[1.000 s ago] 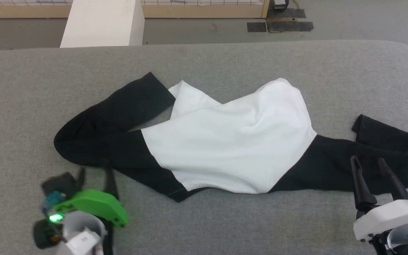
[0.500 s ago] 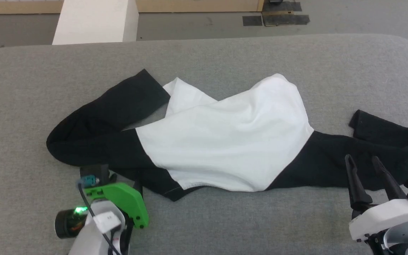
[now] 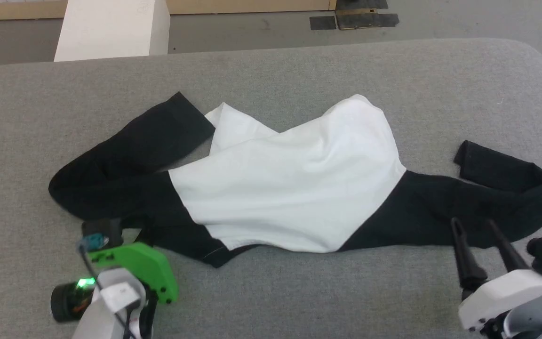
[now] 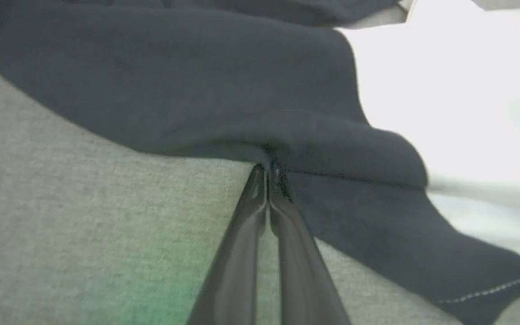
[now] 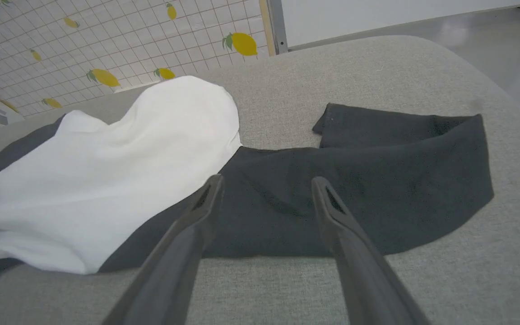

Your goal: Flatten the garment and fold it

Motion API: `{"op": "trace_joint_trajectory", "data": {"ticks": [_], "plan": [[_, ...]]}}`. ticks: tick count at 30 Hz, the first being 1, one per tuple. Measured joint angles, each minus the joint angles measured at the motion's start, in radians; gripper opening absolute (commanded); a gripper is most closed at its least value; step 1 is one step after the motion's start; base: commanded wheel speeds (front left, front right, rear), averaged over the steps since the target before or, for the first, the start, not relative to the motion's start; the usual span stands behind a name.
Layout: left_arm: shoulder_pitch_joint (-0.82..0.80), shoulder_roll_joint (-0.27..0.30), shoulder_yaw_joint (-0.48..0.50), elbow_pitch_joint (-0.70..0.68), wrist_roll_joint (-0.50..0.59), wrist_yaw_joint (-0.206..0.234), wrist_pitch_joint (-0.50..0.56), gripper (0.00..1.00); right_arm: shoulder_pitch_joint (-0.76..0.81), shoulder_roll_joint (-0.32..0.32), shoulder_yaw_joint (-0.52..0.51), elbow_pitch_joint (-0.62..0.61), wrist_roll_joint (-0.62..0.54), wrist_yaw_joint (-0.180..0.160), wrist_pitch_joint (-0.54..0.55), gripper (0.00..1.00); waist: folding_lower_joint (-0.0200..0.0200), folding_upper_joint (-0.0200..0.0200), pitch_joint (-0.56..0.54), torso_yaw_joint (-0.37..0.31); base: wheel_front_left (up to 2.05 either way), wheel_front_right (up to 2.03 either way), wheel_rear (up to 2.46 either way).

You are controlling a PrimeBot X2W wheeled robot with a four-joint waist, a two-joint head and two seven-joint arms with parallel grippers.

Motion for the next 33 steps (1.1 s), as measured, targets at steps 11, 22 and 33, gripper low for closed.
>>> {"op": "trace_joint_trajectory", "data": {"ticks": [11,22,33], "plan": [[0.088,0.001,0.037,-0.074,-0.042,0.019,-0.035,0.0,0.03,-0.06,0.143,-0.018,-0.277,0.0,0.228,1.0,0.0,0.0,0.013,0.029,0.0,0.0,0.0],[0.046,-0.006,0.014,-0.073,-0.044,0.016,-0.047,0.0,-0.133,-0.203,0.285,0.157,-0.28,0.0,0.251,1.0,0.0001,0.0,0.057,0.053,0.0,0.0,0.0],[0.036,-0.012,0.005,-0.046,-0.057,-0.002,-0.082,0.0,-0.195,-0.23,0.333,0.207,-0.175,0.0,0.242,0.0,0.0001,0.0,0.04,0.071,0.0,0.0,0.0]]}}
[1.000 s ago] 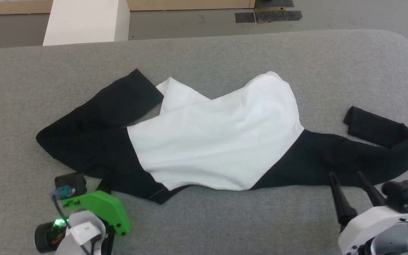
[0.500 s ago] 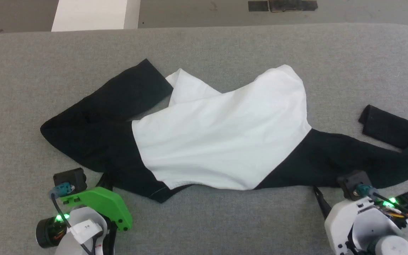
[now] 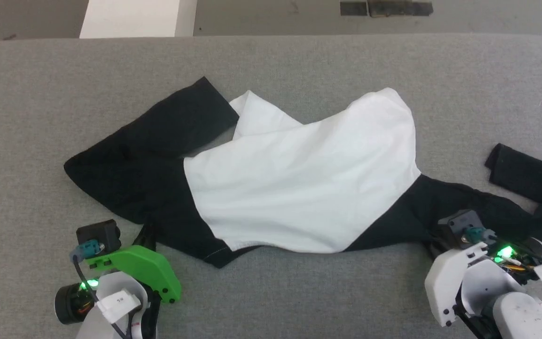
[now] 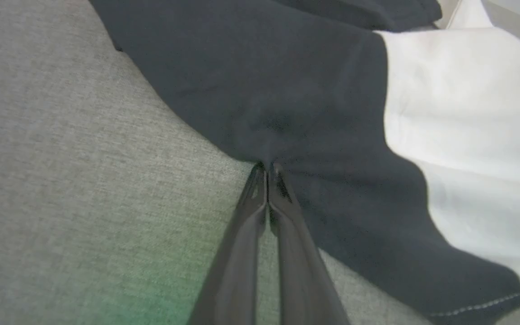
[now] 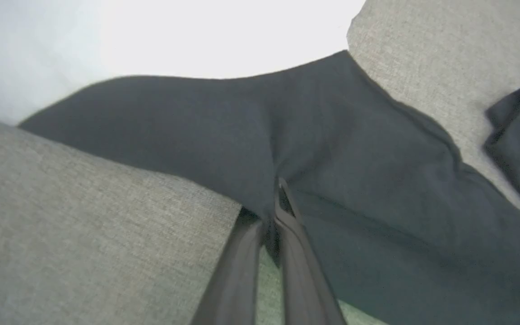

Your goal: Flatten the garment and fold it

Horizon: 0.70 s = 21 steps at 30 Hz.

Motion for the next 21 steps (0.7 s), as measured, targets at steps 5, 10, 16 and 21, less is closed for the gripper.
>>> {"op": "trace_joint_trajectory", "data": {"ticks": [5,10,16,21], "plan": [[0.013,0.003,0.008,-0.047,-0.012,-0.024,-0.047,0.0,0.065,0.017,-0.06,-0.109,0.043,0.0,-0.022,0.0,0.0,0.0,-0.043,0.003,0.0,0.0,0.0],[0.007,0.032,0.021,-0.199,-0.047,-0.063,-0.052,0.0,0.088,0.001,-0.127,-0.316,0.05,0.0,0.0,0.0,0.0,0.0,-0.093,0.002,0.0,0.0,0.0],[-0.123,0.109,0.014,-0.389,-0.039,-0.086,0.065,0.0,-0.024,-0.132,-0.108,-0.491,0.061,0.0,0.131,0.0,0.0,0.0,-0.119,-0.006,0.0,0.0,0.0],[-0.334,0.187,0.017,-0.411,-0.002,-0.1,0.16,0.0,-0.291,-0.249,-0.067,-0.477,0.134,0.0,0.21,0.0,0.0,0.0,-0.085,-0.013,0.0,0.0,0.0]]}}
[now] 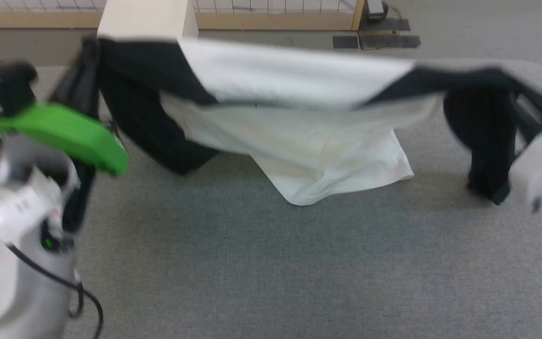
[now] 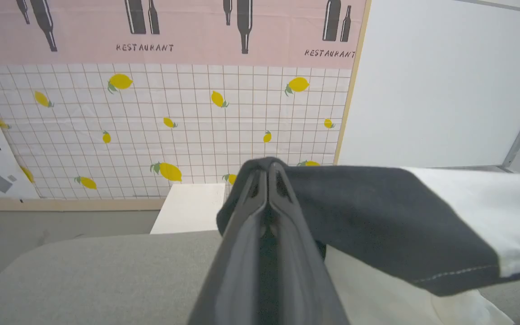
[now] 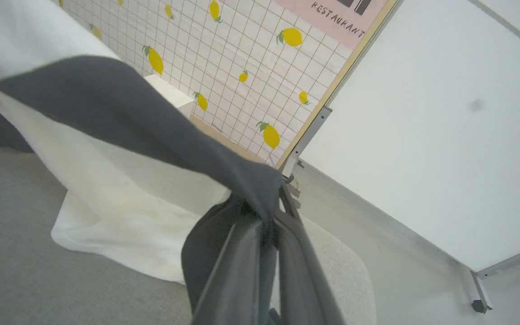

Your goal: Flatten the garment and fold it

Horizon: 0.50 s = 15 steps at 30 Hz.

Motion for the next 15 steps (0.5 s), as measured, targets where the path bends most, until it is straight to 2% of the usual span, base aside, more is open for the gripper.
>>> {"op": "trace_joint_trajectory", "data": {"ticks": [7,9,11,15], "plan": [[-0.349,0.033,0.018,0.115,0.021,-0.007,0.049,0.0,-0.447,-0.07,0.1,0.162,0.04,0.0,0.052,0.0,0.0,0.0,0.112,-0.009,0.0,0.0,0.0],[-0.458,0.033,0.033,0.164,0.013,-0.005,0.041,0.0,-0.593,-0.07,0.132,0.223,0.037,0.001,0.046,0.0,0.0001,0.0,0.157,-0.013,0.0,0.0,0.0],[-0.549,0.059,0.019,0.202,0.05,-0.011,0.038,0.0,-0.715,-0.069,0.159,0.281,0.028,0.001,0.032,0.0,0.0001,0.0,0.2,-0.016,0.0,0.0,0.0],[-0.726,0.074,0.008,0.286,0.098,-0.01,0.017,0.0,-0.925,-0.036,0.171,0.392,0.002,0.001,0.001,0.0,0.0002,0.0,0.29,-0.025,0.0,0.0,0.0]]}}
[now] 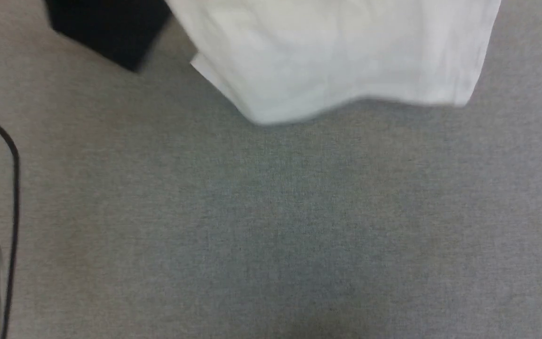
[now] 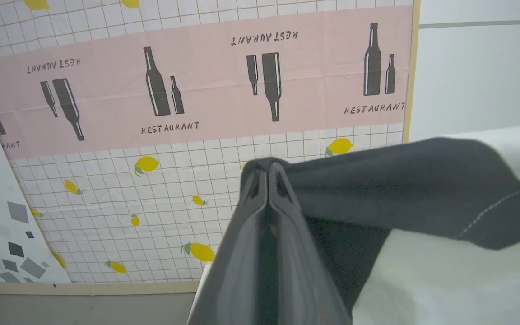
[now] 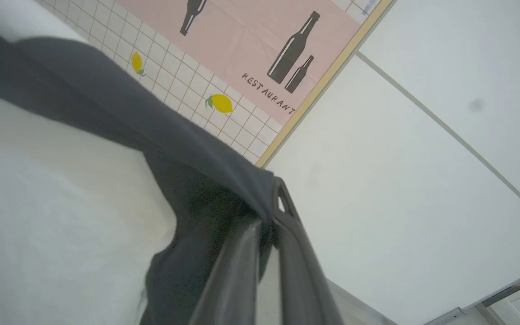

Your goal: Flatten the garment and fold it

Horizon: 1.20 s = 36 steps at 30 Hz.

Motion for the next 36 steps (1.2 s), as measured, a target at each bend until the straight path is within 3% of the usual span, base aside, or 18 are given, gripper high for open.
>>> {"op": "trace_joint_trajectory", "data": {"ticks": [8,15,21,26,31,36], "plan": [[-0.301,0.002,0.04,0.086,0.051,0.05,-0.157,0.0,-0.316,0.114,-0.081,0.196,-0.128,0.0,-0.14,0.0,0.0,0.0,0.168,-0.024,0.0,0.0,0.0],[-0.348,-0.001,0.046,0.156,0.049,0.049,-0.261,0.0,-0.363,0.166,-0.104,0.305,-0.165,0.0,-0.225,0.0,0.0,0.0,0.252,-0.038,0.0,0.0,0.0],[-0.172,-0.013,0.033,0.27,0.002,0.014,-0.192,0.0,-0.189,0.174,-0.034,0.388,-0.05,0.001,-0.167,0.0,0.0,0.0,0.231,-0.033,0.0,0.0,0.0],[0.035,-0.027,0.021,0.314,-0.069,-0.024,-0.069,0.0,0.009,0.136,0.04,0.364,0.084,0.0,-0.083,0.0,-0.0001,0.0,0.172,-0.02,0.0,0.0,0.0],[0.262,-0.031,0.025,0.239,-0.138,-0.045,0.016,0.0,0.213,0.081,0.062,0.266,0.196,0.0,0.027,0.0,-0.0002,0.0,0.099,-0.004,0.0,0.0,0.0],[0.513,-0.034,0.027,0.098,-0.193,-0.043,0.112,0.0,0.444,0.059,0.01,0.141,0.272,0.0,0.172,0.0,-0.0003,0.0,0.016,0.009,0.0,0.0,0.0]]}}
